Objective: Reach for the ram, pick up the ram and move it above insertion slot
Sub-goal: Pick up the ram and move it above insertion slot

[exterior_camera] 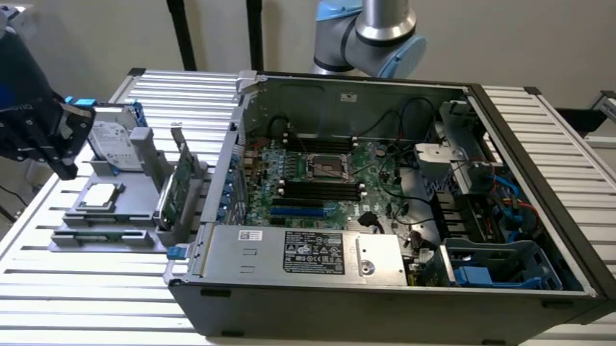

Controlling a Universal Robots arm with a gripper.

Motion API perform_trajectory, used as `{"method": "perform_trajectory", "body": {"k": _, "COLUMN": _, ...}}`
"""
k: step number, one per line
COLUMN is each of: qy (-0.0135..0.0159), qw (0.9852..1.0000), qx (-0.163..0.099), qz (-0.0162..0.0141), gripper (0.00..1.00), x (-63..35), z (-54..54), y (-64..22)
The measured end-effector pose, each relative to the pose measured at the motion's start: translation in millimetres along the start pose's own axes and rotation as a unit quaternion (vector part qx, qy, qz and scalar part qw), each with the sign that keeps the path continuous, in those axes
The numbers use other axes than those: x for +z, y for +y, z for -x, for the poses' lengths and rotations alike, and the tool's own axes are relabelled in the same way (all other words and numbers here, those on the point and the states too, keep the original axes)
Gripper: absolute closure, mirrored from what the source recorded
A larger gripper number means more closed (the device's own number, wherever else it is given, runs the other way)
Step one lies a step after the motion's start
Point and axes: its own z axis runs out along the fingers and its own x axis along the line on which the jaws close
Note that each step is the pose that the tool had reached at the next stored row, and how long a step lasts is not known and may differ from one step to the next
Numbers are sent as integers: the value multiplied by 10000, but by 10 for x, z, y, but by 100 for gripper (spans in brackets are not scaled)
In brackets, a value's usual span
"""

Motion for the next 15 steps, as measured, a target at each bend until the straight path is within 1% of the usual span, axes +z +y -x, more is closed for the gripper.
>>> {"method": "perform_trajectory", "body": {"k": 2, "qy": 7, "qw": 9998, "qx": -182, "qz": 1, "gripper": 89, "x": 2, "z": 0, "y": 0}}
{"method": "perform_trajectory", "body": {"k": 4, "qy": 13, "qw": 9993, "qx": -362, "qz": 2, "gripper": 89, "x": 5, "z": 0, "y": 0}}
{"method": "perform_trajectory", "body": {"k": 6, "qy": 19, "qw": 9985, "qx": -547, "qz": 4, "gripper": 89, "x": 8, "z": 0, "y": 0}}
{"method": "perform_trajectory", "body": {"k": 8, "qy": 26, "qw": 9974, "qx": -727, "qz": 5, "gripper": 89, "x": 11, "z": 0, "y": 0}}
{"method": "perform_trajectory", "body": {"k": 11, "qy": 36, "qw": 9950, "qx": -998, "qz": 6, "gripper": 89, "x": 16, "z": 0, "y": -1}}
{"method": "perform_trajectory", "body": {"k": 13, "qy": 43, "qw": 9931, "qx": -1174, "qz": 8, "gripper": 89, "x": 20, "z": 0, "y": -1}}
{"method": "perform_trajectory", "body": {"k": 15, "qy": 50, "qw": 9907, "qx": -1360, "qz": 9, "gripper": 89, "x": 24, "z": 0, "y": -1}}
